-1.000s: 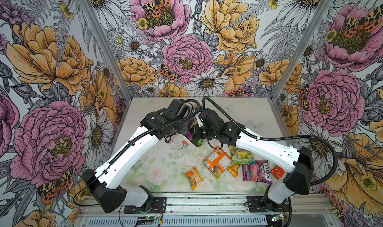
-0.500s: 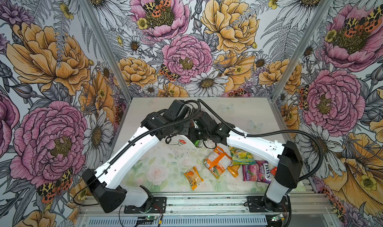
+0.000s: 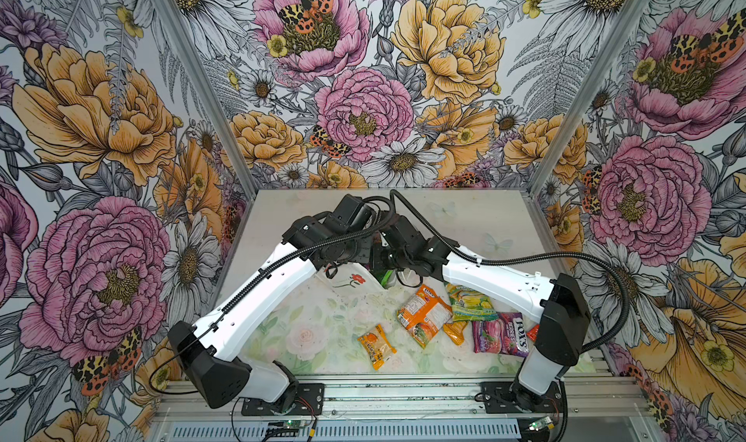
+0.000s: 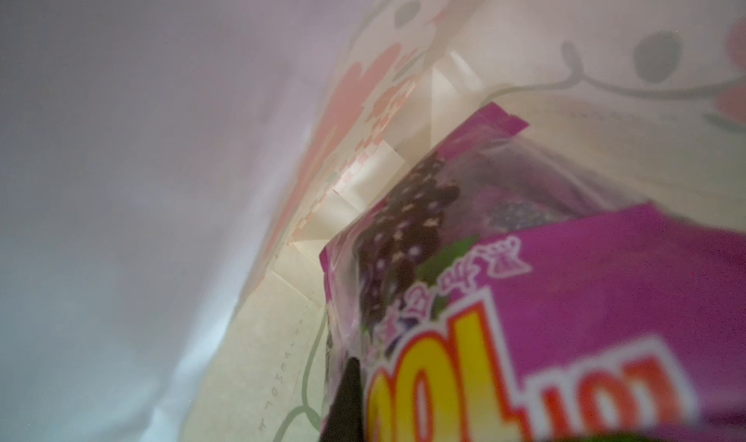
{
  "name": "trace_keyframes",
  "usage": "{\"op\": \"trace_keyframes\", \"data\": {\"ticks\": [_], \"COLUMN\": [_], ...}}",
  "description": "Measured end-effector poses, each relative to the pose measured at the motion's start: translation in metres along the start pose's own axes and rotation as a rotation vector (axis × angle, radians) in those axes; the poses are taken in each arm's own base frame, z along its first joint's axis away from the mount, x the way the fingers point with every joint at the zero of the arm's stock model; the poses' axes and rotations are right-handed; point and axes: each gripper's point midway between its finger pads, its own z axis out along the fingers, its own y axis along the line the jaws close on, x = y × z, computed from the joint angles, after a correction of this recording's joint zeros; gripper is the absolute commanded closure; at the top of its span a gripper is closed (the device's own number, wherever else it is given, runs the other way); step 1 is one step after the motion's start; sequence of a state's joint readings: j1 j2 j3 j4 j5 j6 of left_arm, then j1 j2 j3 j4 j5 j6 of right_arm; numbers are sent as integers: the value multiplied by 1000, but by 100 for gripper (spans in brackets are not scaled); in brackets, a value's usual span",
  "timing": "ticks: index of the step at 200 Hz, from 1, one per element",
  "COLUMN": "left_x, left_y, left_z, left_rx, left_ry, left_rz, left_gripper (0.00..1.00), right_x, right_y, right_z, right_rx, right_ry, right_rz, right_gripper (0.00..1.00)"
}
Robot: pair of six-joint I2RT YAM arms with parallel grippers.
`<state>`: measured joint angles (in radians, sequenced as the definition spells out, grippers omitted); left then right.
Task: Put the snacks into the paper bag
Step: 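Lower the purple candy bag into the paper bag held by left gripper, then open the right gripper and withdraw it from the paper bag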
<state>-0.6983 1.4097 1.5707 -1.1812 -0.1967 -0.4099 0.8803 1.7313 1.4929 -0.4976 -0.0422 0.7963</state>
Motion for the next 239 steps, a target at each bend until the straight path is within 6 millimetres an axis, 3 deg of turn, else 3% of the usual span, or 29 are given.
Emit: {"op": "trace_keyframes", "data": {"ticks": [30,72,108,144,175,210,239], "left_x": [2,1,-4,-11,-18,-17,-7], "left_y": [0,3,13,29,54,102,128], "left_z": [2,3,4,7,11,13,11], "left_rx": [-2,-7,-19,-34,-48,-59,-87], "left_ry": [11,10,4,-3,-8,-21,-15], "left_rz": [-5,-17,-59,-114,-193,-335,-386], "left_gripper": [100,100,100,100,100,100,100], "right_x": [-10,-15,-17,-26,-38,-48,-40], "right_y": [5,7,11,21,26,-5,-66], "right_z": [-1,-3,-16,-53,-109,-171,-192], "right_rx": [-32,-52,-78,-129,-167,-89,64], "right_ry": [-31,-49,-59,-113,-215,-368,-431], "right_rz": [13,14,14,-2,-58,-100,-72], "right_gripper": [65,64,63,59,46,39,38]}}
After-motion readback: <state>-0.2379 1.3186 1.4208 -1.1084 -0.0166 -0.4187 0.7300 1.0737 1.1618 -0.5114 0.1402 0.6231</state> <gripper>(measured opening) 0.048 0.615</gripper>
